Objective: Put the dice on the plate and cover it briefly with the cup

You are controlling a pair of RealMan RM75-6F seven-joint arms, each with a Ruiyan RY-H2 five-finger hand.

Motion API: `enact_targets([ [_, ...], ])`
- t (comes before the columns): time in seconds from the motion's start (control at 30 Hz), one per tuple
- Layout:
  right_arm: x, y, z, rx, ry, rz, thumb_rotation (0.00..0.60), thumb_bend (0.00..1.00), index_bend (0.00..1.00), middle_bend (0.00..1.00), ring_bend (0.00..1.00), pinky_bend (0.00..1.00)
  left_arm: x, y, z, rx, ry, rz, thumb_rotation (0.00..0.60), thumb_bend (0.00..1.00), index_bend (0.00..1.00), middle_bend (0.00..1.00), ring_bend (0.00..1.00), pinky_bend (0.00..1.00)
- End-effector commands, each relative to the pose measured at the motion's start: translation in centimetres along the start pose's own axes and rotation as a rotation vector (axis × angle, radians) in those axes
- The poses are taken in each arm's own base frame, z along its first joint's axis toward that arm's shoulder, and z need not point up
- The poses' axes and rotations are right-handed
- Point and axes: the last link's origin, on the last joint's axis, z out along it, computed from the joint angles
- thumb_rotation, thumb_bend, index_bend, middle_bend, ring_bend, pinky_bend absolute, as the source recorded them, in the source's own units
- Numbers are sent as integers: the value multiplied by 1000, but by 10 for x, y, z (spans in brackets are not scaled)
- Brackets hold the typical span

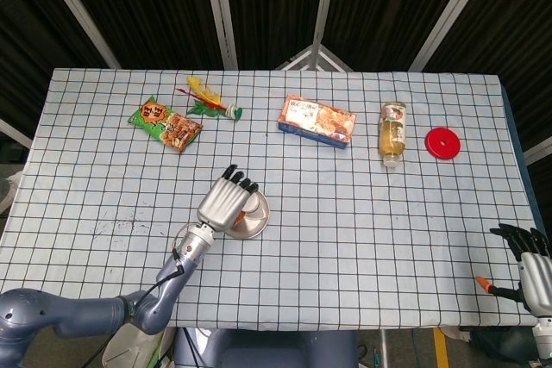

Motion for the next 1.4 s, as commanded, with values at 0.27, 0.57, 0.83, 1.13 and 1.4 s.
enact_targets([
  [0.27, -1, -1, 0, 2, -6, -4, 600, 96, 248, 188, 126, 0, -5, -10, 0, 16, 42, 66, 600, 454, 416, 422, 255, 159],
  [0.57, -1, 0, 0, 0, -5, -6, 600, 97, 248, 188, 126, 0, -13, -6, -6, -8, -42, -46, 600, 454, 421, 431, 255, 159],
  [0.83, -2, -2, 1, 3, -5, -5, 600, 96, 248, 188, 126, 0, -9, -2, -16, -69, -131, -255, 600, 454, 443, 441, 255, 159],
  [1.13, -1, -2, 0, 4, -4, -5, 600, 96, 248, 188, 126, 0, -11, -12, -30, -34, -266, -351, 600, 455, 444, 441, 255, 158],
  [1.4, -2, -3, 1, 8, -5, -6, 600, 96, 248, 188, 127, 0, -5, -16, -36, -20, -331, -344, 600, 454, 444, 440, 255, 158],
])
